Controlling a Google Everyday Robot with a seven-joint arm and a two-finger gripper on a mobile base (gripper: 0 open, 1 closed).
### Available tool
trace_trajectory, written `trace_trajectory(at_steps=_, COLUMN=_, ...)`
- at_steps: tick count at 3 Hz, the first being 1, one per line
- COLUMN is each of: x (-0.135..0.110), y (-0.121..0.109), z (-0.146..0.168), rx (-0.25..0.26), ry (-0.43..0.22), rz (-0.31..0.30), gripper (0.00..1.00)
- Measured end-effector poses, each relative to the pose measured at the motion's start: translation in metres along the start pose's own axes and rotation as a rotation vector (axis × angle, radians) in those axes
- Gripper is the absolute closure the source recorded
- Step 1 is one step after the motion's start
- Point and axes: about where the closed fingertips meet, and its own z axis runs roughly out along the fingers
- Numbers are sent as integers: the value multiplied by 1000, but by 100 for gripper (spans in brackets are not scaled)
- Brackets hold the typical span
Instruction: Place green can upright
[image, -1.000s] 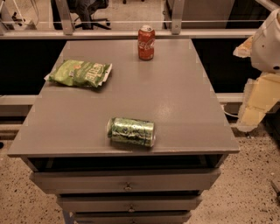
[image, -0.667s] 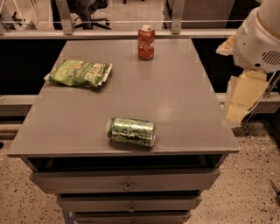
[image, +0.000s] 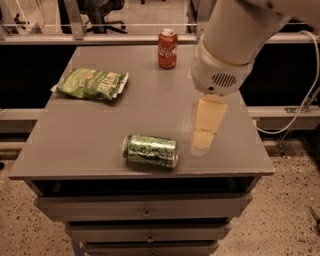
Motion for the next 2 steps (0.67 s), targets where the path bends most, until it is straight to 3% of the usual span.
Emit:
trace_trajectory(at_steps=1, x=-27, y=10, z=30, rx=-53, ry=-4, rz=15, gripper=0)
trace_trajectory(at_steps=2, x=-42, y=18, z=57, rx=-75, ry=-16, rz=51, gripper=0)
